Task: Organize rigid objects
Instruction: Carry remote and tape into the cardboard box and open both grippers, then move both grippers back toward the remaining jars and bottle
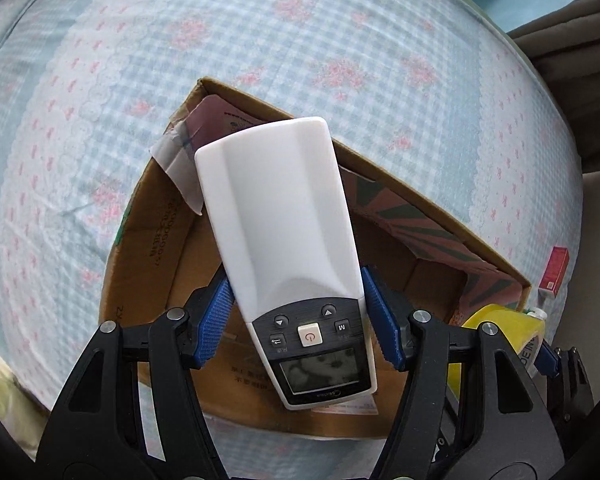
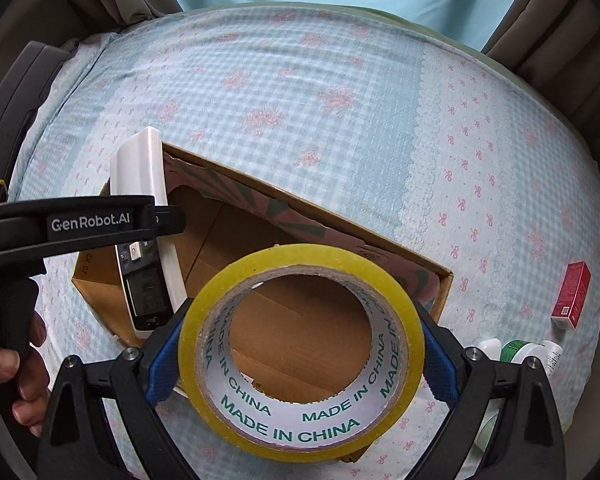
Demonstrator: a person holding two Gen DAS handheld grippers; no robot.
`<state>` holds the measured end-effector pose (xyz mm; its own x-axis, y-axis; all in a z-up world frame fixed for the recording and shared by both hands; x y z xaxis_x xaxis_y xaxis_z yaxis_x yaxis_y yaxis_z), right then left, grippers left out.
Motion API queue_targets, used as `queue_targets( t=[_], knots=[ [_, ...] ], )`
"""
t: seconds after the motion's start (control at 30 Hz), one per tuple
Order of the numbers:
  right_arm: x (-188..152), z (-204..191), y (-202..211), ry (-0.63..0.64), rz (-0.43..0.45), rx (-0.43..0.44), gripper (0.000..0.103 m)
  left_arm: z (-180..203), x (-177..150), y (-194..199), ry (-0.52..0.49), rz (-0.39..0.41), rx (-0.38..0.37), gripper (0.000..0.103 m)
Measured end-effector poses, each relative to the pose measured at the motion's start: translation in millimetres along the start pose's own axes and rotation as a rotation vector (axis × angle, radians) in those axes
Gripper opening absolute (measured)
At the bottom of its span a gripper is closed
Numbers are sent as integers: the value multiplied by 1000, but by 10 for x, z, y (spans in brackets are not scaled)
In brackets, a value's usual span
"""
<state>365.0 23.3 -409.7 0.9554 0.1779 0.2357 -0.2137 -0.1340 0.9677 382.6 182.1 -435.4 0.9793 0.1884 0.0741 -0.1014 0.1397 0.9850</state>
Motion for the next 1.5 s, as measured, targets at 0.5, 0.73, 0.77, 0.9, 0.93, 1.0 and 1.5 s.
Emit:
queue_targets(
  t=[0.5,0.73,0.77,0.9,0.93,1.0,1.5],
  knots=[
    [-102,-76,-473,53,-33,12,97,-3,24,-348,-113,-59,5,73],
    [-149,-16,-281,143,39,61,103,120,81,-23,-232,36,53,103],
    [-149,-2,-251,151,47,59,103,135,94,-15,-241,39,54,103],
    [-141,52,-187,142,40,60,103,104,82,48,-237,46,43,103],
    [-153,58,-160,144,46,55,103,93,73,70,-233,46,39,103],
    [-174,64,-121,148,50,53,103,76,47,124,-229,55,37,103],
    [-364,138,301,106,107,3,103,244,-211,705,-296,143,91,103]
  ],
)
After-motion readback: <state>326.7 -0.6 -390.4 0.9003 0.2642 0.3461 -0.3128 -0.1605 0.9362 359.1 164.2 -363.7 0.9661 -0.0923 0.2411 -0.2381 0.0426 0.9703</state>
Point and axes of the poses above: each gripper's, at about its wrist camera, not at the fingertips, and y roughly against the way its jaws point, z to its right, x to its top, the point moved 4 cm from there along -y, roughly the way its jaws point, and after that the axes turned 12 degrees about -y, right-handed, at the moved point
